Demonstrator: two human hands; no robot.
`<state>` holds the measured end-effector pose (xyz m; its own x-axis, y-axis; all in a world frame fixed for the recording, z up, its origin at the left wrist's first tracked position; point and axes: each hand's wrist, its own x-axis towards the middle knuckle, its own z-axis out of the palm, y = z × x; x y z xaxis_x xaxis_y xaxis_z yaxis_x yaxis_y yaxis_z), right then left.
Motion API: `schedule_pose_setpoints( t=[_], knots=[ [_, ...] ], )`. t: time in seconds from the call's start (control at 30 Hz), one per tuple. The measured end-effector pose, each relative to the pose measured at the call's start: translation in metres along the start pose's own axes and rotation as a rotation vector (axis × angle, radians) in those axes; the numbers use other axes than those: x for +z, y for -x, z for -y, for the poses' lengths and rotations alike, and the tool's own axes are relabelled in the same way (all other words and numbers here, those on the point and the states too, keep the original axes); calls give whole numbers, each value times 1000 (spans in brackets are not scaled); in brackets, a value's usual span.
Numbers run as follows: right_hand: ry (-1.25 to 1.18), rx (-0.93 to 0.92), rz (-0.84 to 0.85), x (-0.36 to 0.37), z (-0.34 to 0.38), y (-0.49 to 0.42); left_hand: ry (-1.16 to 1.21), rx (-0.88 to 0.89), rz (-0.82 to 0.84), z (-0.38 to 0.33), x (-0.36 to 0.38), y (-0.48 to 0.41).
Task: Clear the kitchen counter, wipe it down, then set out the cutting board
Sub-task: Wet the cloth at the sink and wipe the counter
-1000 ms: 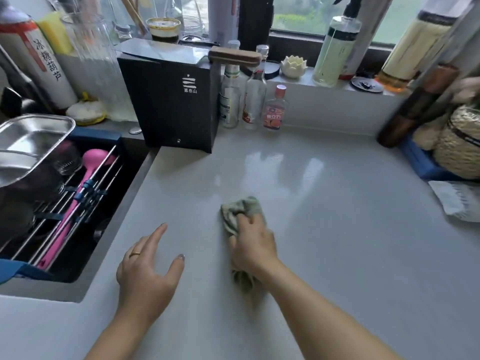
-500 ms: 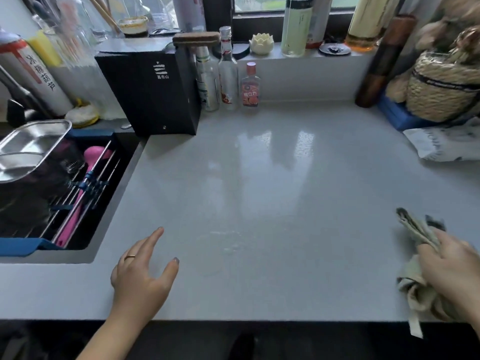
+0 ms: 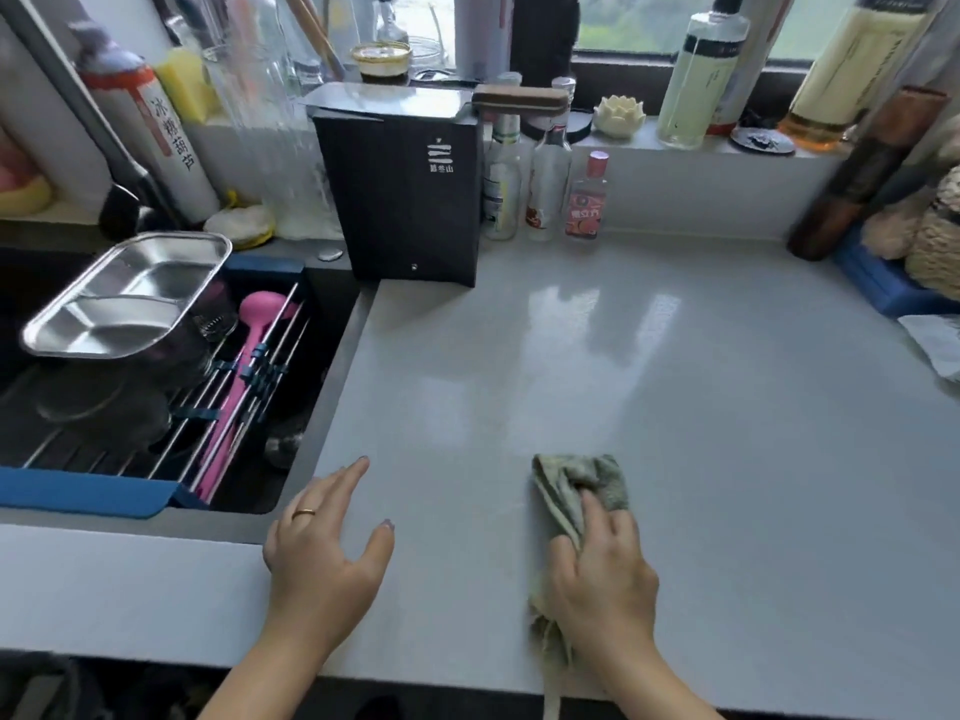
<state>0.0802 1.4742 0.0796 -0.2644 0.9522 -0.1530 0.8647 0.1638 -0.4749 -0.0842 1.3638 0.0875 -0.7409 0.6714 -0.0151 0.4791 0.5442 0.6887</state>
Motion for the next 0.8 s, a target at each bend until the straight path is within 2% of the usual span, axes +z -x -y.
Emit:
schedule_pose_setpoints(
  t=[0.13,0.43,0.6,0.7,0.8],
  knots=[
    [-67,-18,4,32,59,-6,5,-26,13,36,-28,-27],
    [-234,-31,-21,91,158,-25,82,56,74,86,-68,-79],
    [-330,-122,38,127,221,-33,78,112,122,99,-82,-95],
    [-505,-138,108,131,245,-47,84,108,163,100,-84,-102],
    [-747,-81,81,108,244,-64,107,128,196,98,-84,-108]
  ],
)
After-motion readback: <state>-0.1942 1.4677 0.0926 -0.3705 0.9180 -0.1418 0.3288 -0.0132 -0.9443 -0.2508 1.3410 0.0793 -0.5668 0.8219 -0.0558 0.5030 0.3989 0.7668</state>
